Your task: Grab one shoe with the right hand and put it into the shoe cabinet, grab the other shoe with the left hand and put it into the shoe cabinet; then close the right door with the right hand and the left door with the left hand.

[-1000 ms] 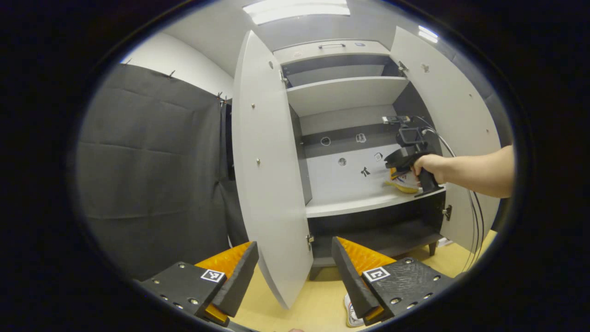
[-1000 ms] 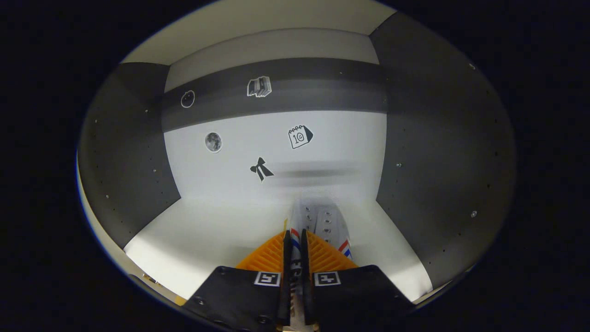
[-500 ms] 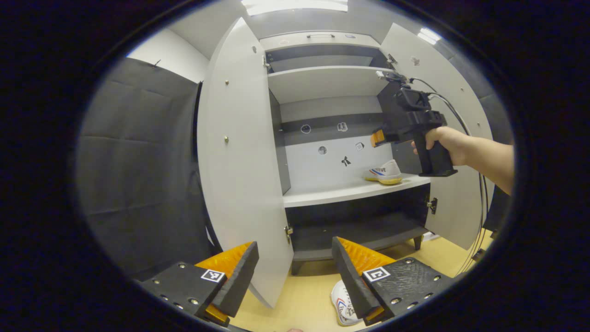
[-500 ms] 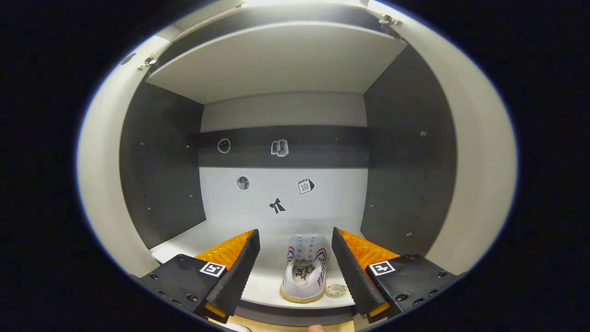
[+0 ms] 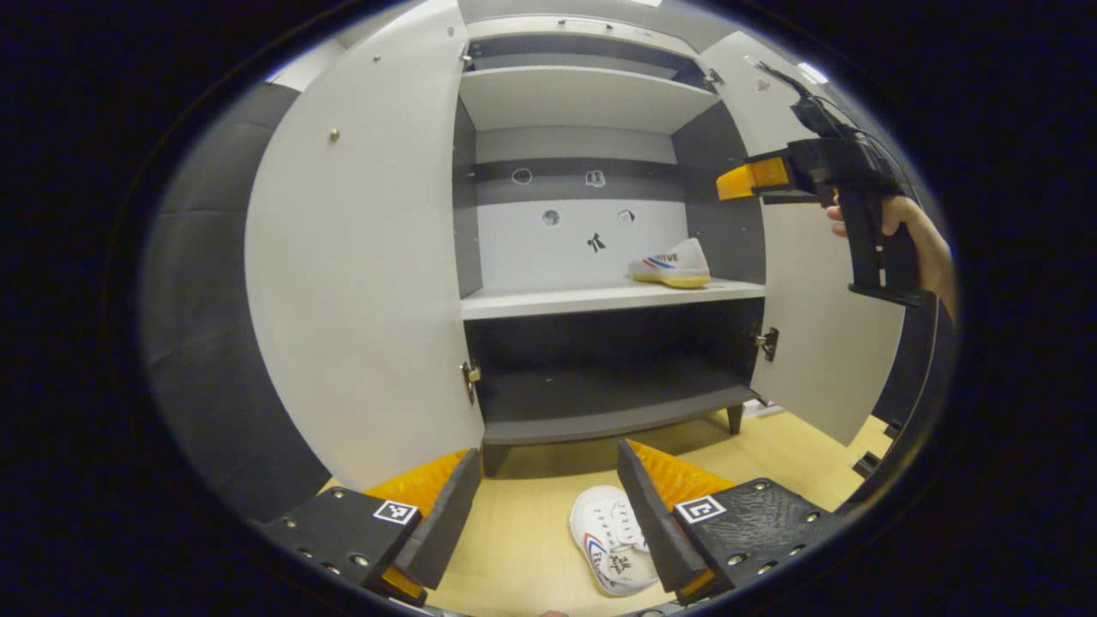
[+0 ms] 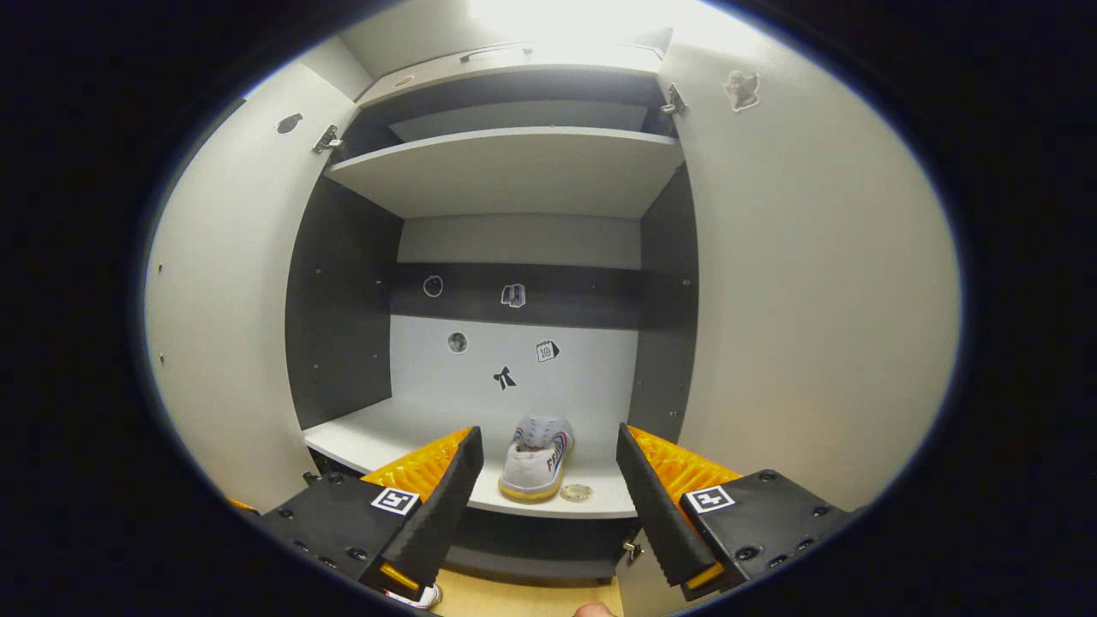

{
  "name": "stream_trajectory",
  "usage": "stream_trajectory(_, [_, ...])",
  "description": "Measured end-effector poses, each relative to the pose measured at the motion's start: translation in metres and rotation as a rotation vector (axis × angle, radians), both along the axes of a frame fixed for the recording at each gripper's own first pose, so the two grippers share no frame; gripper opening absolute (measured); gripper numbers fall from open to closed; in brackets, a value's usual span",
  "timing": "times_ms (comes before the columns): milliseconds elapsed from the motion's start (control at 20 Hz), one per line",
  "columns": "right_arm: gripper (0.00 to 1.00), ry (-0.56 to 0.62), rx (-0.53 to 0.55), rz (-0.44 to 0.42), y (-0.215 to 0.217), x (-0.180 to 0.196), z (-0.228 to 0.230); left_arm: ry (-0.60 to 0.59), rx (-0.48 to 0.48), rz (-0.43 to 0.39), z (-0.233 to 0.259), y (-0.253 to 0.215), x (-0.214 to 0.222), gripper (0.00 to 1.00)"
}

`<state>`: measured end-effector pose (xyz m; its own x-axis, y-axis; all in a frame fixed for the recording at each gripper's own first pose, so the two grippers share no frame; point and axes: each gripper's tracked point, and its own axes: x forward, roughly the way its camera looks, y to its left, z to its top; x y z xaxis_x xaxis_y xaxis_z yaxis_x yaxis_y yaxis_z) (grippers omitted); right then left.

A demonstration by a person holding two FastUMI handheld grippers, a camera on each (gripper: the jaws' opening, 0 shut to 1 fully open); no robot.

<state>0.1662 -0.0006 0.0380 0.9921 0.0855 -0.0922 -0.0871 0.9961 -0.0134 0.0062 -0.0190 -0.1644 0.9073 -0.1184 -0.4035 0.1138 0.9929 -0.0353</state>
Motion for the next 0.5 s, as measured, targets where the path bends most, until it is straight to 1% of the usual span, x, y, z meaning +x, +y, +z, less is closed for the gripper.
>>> stream_trajectory(50, [0.94,0.013,-0.005,-0.007,-0.004,-0.007,-0.007,0.025,-0.012,-0.011,-0.008,-0.003,0.0,0.93])
stream_trajectory(100, [0.98,0.023,-0.009,-0.014,-0.007,-0.013,-0.011,0.049,-0.02,-0.021,-0.018,-0.005,-0.001,0.92])
stream_trajectory(300, [0.97,0.068,-0.001,-0.022,-0.012,-0.041,-0.031,0.133,-0.034,-0.078,-0.055,-0.02,-0.003,0.93])
stream_trajectory(500, [0.97,0.113,-0.016,-0.032,-0.016,-0.063,-0.052,0.24,-0.038,-0.1,-0.104,-0.029,-0.007,0.92])
